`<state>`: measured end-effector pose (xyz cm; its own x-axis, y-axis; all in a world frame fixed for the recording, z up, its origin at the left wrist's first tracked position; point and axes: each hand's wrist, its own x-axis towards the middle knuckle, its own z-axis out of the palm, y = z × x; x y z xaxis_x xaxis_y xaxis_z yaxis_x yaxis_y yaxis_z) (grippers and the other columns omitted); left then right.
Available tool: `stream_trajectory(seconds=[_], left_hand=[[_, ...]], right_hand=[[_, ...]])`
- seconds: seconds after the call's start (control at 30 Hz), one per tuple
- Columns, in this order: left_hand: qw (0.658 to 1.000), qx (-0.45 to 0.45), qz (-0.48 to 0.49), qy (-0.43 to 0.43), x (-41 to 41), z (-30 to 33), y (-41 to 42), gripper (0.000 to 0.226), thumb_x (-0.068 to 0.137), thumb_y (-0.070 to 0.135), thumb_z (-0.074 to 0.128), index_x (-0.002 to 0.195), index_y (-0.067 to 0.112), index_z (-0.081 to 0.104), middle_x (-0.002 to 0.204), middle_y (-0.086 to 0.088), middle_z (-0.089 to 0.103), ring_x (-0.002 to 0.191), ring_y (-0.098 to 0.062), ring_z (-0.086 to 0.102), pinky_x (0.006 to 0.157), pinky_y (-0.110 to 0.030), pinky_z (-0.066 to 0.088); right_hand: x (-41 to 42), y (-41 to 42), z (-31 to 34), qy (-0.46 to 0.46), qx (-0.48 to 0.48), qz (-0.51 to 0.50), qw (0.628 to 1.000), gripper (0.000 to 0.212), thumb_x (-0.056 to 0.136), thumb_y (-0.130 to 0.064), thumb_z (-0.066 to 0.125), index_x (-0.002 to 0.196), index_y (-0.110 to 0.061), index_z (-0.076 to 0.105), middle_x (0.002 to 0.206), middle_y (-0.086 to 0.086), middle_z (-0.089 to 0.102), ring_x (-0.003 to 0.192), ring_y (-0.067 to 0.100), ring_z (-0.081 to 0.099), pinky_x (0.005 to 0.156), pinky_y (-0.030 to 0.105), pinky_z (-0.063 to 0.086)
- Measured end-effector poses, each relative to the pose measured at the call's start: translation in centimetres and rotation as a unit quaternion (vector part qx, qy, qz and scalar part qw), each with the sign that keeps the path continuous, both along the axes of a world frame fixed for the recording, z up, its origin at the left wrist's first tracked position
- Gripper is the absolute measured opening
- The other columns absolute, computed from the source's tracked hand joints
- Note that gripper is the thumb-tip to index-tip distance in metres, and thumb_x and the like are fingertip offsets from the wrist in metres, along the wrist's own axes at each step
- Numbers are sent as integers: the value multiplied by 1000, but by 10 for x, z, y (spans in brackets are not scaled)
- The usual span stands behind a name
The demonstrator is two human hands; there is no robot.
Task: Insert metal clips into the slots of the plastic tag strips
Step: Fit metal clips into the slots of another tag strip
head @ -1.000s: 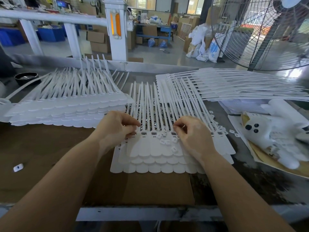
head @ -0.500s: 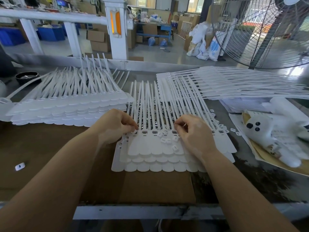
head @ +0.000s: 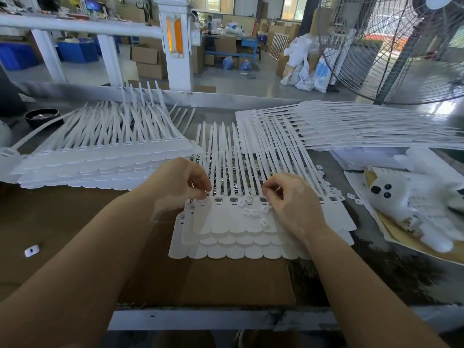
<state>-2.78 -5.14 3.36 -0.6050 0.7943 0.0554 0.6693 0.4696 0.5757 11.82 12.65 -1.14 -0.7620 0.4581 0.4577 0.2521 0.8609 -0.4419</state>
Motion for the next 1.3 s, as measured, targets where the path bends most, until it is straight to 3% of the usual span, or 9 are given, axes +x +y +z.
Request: stream_trajectory(seconds=[0.13,0.3,0.53,0.73,0.93,1.1,1.23,1.3], left_hand=[[1000,15,-9,-22,-3,-2,-2,22,74,10,77,74,31,68,73,14,66,71,-5,58,61,-14,39],[998,23,-12,-53,-6,-4,-4,22,75,10,76,76,31,68,74,14,66,65,0,56,55,-5,38],[993,74,-16,-91,-5,-9,-6,28,76,5,74,84,31,66,75,10,67,64,6,57,60,-2,41],[989,22,-1,-146,-7,-5,-2,24,78,10,74,91,28,65,82,3,63,73,-7,54,65,-13,40],[981,-16,34,-190,-6,2,9,30,77,1,72,95,23,63,72,5,63,65,-6,56,62,-18,40],[982,14,42,-184,-3,-2,2,23,78,5,72,93,22,66,81,2,65,71,-5,56,62,-14,41],[982,45,61,-174,0,-6,-3,14,82,10,70,91,21,72,87,4,68,84,-7,59,71,-16,41],[985,76,81,-130,5,-7,0,12,84,12,68,86,23,71,84,8,67,80,-5,59,74,-19,42]], right_hand=[[0,-1,0,3,0,0,1000,5,88,-17,60,85,-19,65,84,-9,61,85,9,50,77,23,40],[0,-1,1,4,4,-2,1000,6,88,-18,60,85,-19,65,84,-9,61,85,9,49,77,22,38],[0,-1,2,0,1,-3,1000,6,88,-18,59,86,-18,65,85,-7,61,86,11,50,79,24,40],[0,-2,3,-3,-1,-3,1000,5,89,-18,60,86,-19,65,84,-10,59,86,9,50,78,22,39],[2,-2,3,-5,-7,0,1000,5,89,-19,59,86,-19,64,84,-9,59,87,10,50,81,24,41],[2,-2,3,-2,-2,-1,1000,5,89,-18,59,86,-18,64,85,-8,60,86,10,50,78,22,37],[1,-2,3,-2,1,-3,1000,5,88,-18,59,86,-18,64,85,-8,60,86,9,49,76,21,34],[2,-1,3,-4,1,-4,1000,5,88,-18,59,86,-18,64,86,-7,62,86,10,49,78,22,37]])
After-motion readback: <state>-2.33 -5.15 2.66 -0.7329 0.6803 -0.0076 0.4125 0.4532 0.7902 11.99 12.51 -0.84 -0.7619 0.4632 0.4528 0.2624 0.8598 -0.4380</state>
